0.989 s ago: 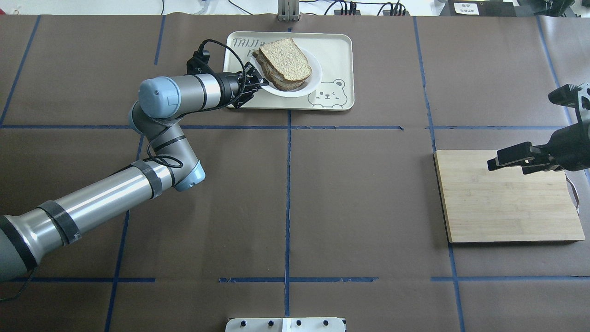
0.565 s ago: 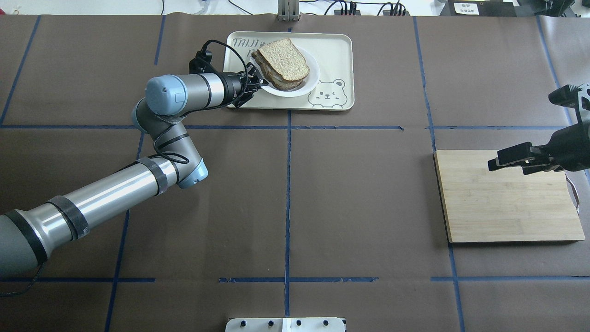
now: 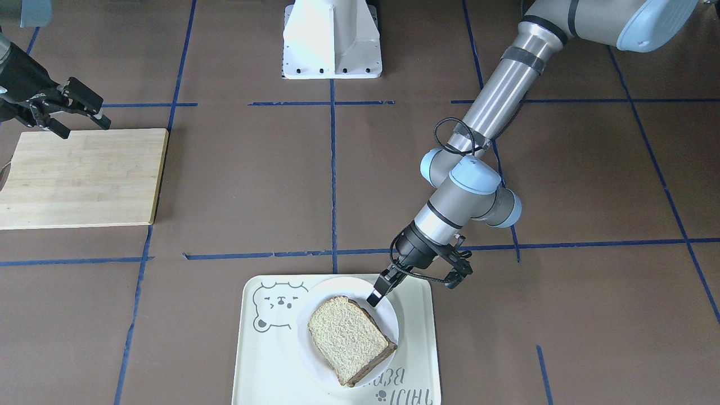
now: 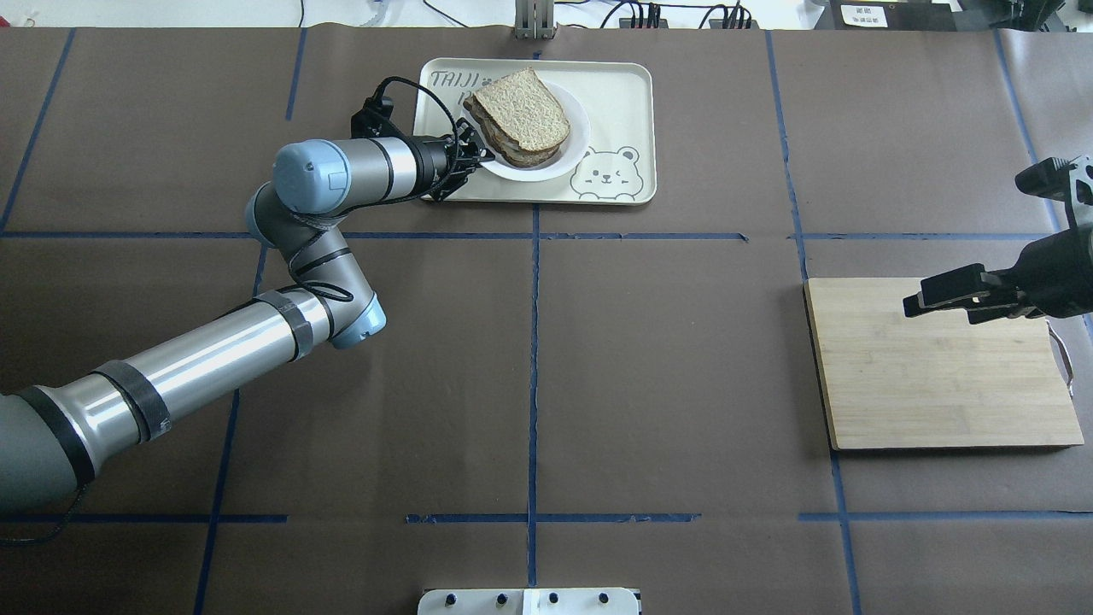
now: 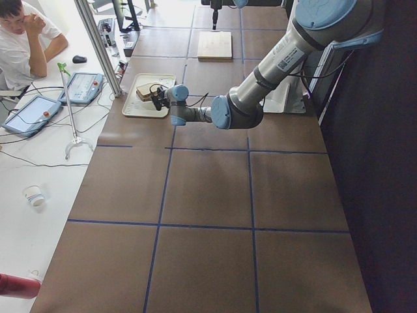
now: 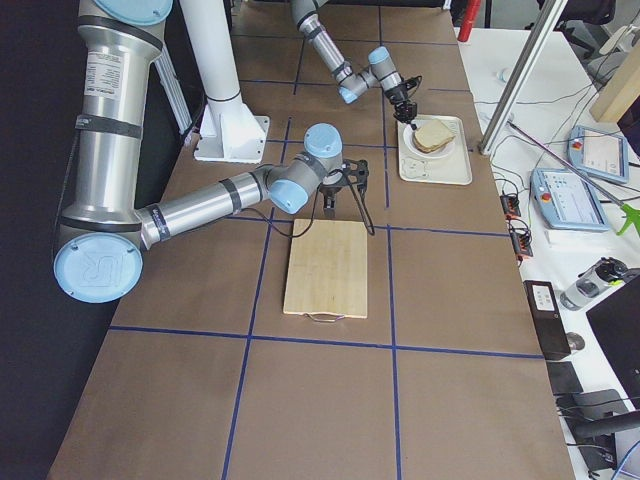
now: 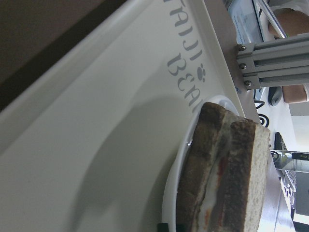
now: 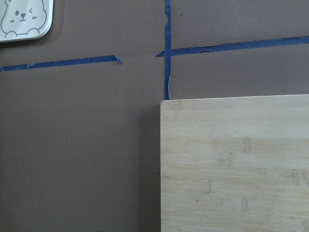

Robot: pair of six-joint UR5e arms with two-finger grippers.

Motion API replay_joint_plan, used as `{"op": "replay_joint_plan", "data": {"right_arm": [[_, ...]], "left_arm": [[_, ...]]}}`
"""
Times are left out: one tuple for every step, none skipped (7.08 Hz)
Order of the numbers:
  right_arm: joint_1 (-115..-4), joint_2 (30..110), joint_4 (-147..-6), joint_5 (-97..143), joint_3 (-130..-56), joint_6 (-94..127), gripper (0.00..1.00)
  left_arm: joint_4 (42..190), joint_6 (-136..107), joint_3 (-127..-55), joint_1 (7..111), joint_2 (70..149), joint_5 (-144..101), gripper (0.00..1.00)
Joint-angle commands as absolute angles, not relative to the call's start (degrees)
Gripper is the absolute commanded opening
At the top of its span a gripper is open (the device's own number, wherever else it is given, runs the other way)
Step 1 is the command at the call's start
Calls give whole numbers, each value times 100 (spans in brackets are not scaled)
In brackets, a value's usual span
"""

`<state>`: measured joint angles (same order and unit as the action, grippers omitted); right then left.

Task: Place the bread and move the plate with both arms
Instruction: 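Release the plate on the tray with the left gripper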

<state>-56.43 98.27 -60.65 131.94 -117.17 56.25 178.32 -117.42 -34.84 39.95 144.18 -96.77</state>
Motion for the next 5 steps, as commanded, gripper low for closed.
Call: {"op": "replay_joint_plan", "data": {"right_arm": [[-5643,9817,-6073,13201,-11725,5625,100],[-5643,9817,-6065,13201,-11725,5625,100],[-5634,9809,-6064,13201,-11725,5625,100],[-5634,9800,-6073,13201,-11716,5625,100],[-5634,9791,-6073,13201,-11716,5625,100]], "left_arm": [[17842,-11725,-3541,3999,14397,-9694,54],[17842,-11699,-3681,3999,14370,-9694,60],[17842,-11655,-4022,3990,14057,-9712,61],[17824,-11637,-4739,3990,13566,-9721,61],[17816,-11628,-5181,3990,13335,-9721,64]]}}
